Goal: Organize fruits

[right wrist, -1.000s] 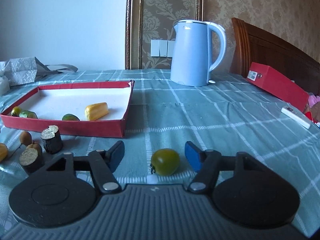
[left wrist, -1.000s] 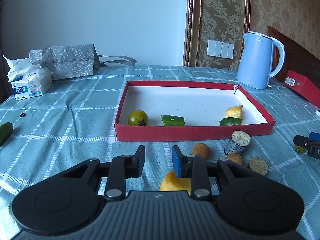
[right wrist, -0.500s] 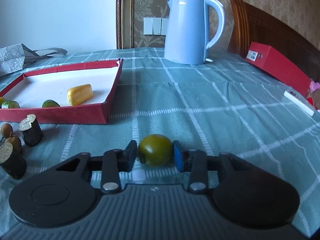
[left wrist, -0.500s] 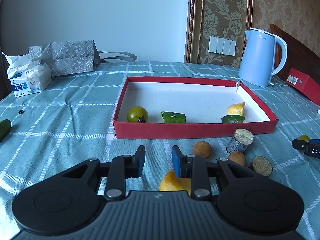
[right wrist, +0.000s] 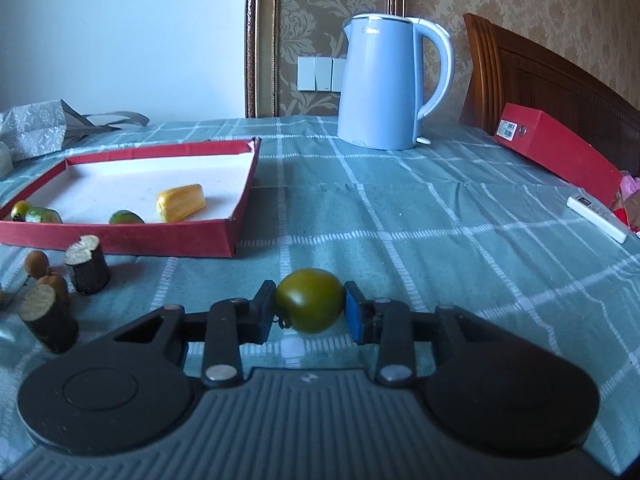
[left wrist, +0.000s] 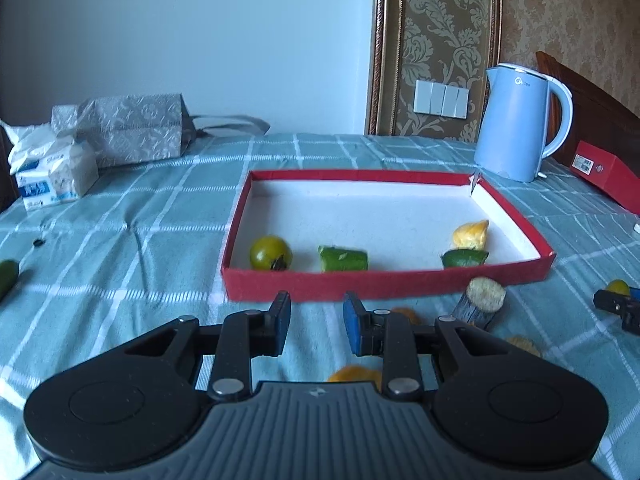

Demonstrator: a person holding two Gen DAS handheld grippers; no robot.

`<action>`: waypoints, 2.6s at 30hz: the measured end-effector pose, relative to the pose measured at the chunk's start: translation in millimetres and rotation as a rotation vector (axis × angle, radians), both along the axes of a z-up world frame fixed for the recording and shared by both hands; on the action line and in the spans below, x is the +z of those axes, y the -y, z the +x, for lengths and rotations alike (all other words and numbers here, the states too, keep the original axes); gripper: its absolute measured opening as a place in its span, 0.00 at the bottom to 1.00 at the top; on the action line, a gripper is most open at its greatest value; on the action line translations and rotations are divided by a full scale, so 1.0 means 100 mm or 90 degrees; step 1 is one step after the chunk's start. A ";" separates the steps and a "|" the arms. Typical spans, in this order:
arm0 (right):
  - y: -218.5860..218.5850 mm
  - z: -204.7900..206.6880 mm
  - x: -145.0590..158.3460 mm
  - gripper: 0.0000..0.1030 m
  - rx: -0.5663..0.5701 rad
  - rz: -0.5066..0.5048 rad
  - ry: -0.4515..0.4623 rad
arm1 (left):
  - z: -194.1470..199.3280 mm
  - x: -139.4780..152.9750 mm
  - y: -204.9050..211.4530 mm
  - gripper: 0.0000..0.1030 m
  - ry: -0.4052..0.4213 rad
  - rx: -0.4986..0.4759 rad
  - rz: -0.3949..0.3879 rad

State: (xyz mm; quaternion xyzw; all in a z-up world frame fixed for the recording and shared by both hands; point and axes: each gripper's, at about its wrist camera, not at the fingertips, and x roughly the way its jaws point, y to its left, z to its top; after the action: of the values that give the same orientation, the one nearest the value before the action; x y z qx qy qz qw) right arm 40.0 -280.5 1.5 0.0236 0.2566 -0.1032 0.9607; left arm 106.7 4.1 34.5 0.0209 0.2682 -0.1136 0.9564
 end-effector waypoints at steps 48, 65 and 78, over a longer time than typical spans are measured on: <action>-0.28 -0.16 0.06 0.33 0.065 0.034 0.021 | -0.45 -0.28 0.00 0.68 0.023 -0.131 0.042; -0.33 -0.14 0.07 0.33 0.067 0.035 0.023 | -0.35 -0.29 -0.08 0.39 -0.017 -0.104 0.003; -0.34 -0.08 0.10 0.33 0.068 0.028 0.021 | 0.44 0.27 0.03 0.40 0.044 -0.029 -0.025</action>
State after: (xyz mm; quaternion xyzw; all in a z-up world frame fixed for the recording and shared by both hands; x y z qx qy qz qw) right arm 31.6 -246.3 11.5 0.0324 0.2438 -0.0460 0.9682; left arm 150.7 1.3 61.3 0.0123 0.2319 -0.1398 0.9626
